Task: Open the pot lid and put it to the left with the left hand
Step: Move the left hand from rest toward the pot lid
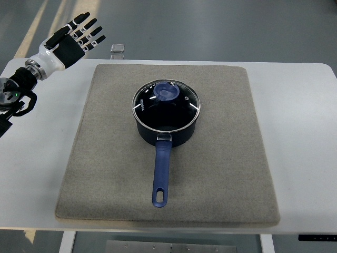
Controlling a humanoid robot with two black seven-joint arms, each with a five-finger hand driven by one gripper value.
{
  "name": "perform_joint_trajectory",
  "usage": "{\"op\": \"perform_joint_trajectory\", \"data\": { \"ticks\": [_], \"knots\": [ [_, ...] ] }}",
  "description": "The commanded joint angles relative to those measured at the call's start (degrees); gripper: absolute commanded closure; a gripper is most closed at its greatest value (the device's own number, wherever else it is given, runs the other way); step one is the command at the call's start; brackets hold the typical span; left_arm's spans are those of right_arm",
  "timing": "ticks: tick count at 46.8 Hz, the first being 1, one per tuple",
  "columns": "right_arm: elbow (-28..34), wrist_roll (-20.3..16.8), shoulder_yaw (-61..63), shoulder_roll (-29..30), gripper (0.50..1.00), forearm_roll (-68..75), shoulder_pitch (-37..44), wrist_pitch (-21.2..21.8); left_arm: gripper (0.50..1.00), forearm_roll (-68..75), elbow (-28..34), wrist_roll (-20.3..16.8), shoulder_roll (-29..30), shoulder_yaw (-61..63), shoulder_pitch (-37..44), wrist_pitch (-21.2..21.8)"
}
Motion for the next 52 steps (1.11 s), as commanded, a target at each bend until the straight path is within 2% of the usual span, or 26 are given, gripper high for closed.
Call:
{"op": "perform_joint_trajectory", "data": {
  "ticks": [1,25,31,41,45,52],
  "knots": [
    [0.0,0.0,0.0,0.0,0.585,0.0,0.0,0.0,0.508,0.0,-0.1,0.0,0.0,0.0,-0.1,0.0],
    [0.0,0.0,0.0,0.0,0.585,0.0,0.0,0.0,0.508,-0.1,0.0,-0.1,0.4,-0.3,-1.1,0.1],
    [0.0,0.0,0.0,0.0,0.585,0.0,0.0,0.0,0.506,0.0,0.0,-0.1,0.8,-0.3,-2.5,1.9],
    [0.0,0.0,0.0,0.0,0.585,0.0,0.0,0.0,0.508,6.1,0.1,-0.2,1.1,-0.4,-2.6,-0.1],
    [0.0,0.0,0.0,0.0,0.585,0.0,0.0,0.0,0.508,15.2,0.1,-1.5,1.6,-0.6,-3.6,-0.8],
    [0.0,0.0,0.0,0.0,0.585,0.0,0.0,0.0,0.508,28.1,0.0,-7.7,2.4,-1.6,-5.0,-0.9]
  ]
}}
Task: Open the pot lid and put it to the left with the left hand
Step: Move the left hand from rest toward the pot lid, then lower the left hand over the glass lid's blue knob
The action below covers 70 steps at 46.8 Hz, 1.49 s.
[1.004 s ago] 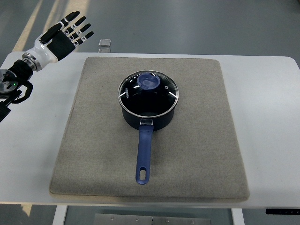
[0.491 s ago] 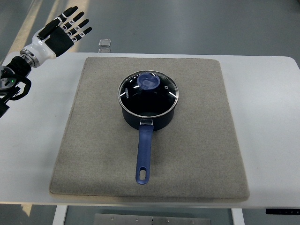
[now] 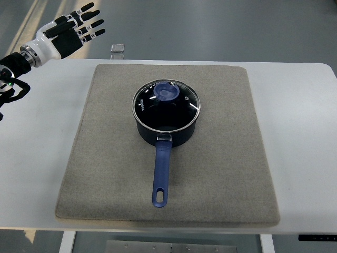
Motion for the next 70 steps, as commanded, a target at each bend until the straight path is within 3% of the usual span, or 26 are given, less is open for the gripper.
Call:
{"op": "perform_joint_trajectory", "data": {
  "ticks": [1,11,27,44,70],
  "knots": [
    [0.0,0.0,0.0,0.0,0.585,0.0,0.0,0.0,0.508,6.3,-0.2,-3.2,0.1,-0.5,-0.4,-0.1],
    [0.0,0.0,0.0,0.0,0.585,0.0,0.0,0.0,0.508,24.2,-2.5,-4.7,0.7,-0.4,-2.8,0.0],
    [0.0,0.0,0.0,0.0,0.585,0.0,0.1,0.0,0.508,49.9,-13.9,-8.6,3.2,0.2,-5.3,0.3],
    [0.0,0.0,-0.1,0.0,0.585,0.0,0.0,0.0,0.508,71.3,-22.5,-8.8,3.3,0.3,-7.9,0.4],
    [0.0,0.0,0.0,0.0,0.585,0.0,0.1,0.0,0.508,89.5,-32.7,-9.0,3.2,2.6,-10.8,0.3]
  ]
}}
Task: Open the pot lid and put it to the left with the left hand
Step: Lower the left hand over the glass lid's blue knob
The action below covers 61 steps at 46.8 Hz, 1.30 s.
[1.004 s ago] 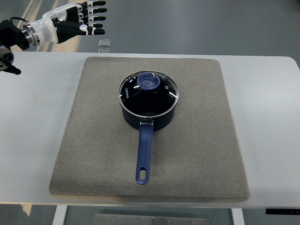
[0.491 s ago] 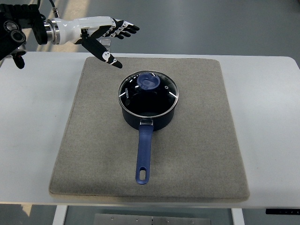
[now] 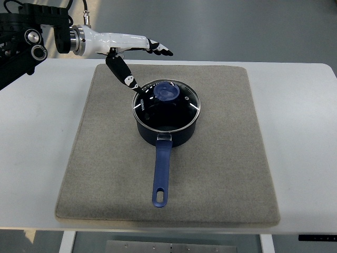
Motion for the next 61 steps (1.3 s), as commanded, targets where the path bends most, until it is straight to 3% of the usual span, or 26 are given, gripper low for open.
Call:
{"op": "perform_joint_trajectory", "data": {
  "ticks": [1,42,61],
  "knots": [
    [0.0,0.0,0.0,0.0,0.585,0.0,0.0,0.0,0.508,2.3,-1.0,0.0,-0.2,0.6,-0.6,0.0],
    [0.0,0.0,0.0,0.0,0.585,0.0,0.0,0.0,0.512,11.7,-0.5,0.8,-6.2,4.6,-3.2,-0.1],
    [0.0,0.0,0.0,0.0,0.585,0.0,0.0,0.0,0.512,12.5,0.0,0.8,-6.3,6.7,-5.9,-1.5]
  ]
}}
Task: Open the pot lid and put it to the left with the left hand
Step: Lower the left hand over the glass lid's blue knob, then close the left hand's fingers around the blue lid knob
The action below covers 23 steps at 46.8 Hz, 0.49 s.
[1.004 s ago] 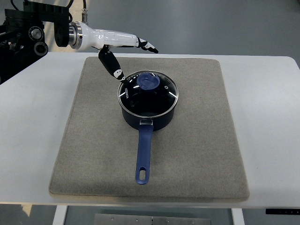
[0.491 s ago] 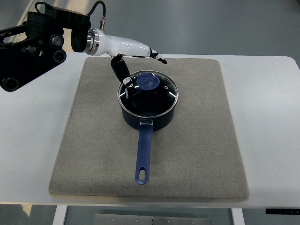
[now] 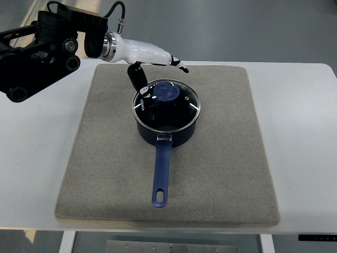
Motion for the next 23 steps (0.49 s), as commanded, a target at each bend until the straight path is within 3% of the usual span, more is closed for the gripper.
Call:
{"op": "perform_joint_trajectory", "data": {
  "ticks": [1,15,23],
  "knots": [
    [0.0,0.0,0.0,0.0,0.585,0.0,0.0,0.0,0.512,0.0,0.0,0.0,0.0,1.6,-1.4,-1.1],
    [0.0,0.0,0.0,0.0,0.585,0.0,0.0,0.0,0.512,0.0,0.0,0.0,-0.6,2.8,-2.8,-2.5],
    [0.0,0.0,0.0,0.0,0.585,0.0,0.0,0.0,0.54,0.1,0.1,0.0,-1.8,2.9,-2.3,-2.2]
  ]
}}
